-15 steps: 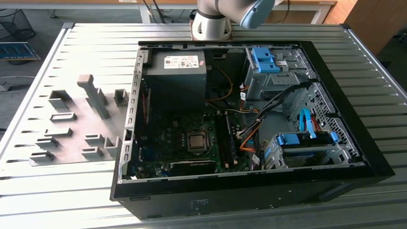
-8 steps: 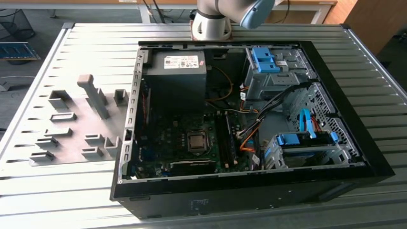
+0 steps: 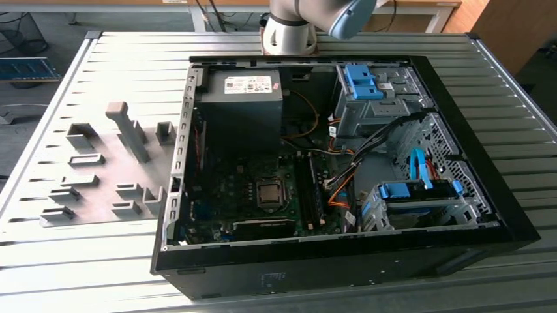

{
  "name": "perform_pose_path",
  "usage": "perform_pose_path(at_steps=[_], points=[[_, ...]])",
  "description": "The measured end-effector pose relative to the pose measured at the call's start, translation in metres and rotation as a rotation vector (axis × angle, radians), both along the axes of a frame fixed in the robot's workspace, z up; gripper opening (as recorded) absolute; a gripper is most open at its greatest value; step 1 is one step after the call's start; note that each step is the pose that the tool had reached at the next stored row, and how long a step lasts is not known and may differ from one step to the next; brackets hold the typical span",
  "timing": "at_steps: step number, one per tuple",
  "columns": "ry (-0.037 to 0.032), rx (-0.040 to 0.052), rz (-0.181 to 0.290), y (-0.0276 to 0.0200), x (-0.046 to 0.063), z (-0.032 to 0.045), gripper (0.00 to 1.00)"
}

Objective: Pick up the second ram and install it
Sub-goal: 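Pick up the second ram and move it above second insertion slot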

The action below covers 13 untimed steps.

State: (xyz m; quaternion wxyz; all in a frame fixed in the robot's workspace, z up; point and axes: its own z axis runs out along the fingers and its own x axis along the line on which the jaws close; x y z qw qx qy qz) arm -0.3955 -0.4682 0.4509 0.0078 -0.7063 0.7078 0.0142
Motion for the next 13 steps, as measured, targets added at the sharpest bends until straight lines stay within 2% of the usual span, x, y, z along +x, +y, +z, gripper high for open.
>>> perform_pose_path(at_steps=[5, 13], points=[[0.0, 0.0, 0.0, 0.0, 0.0062, 0.0, 0.14], [0.0, 0.0, 0.0, 0.0, 0.0102, 0.0, 0.14]])
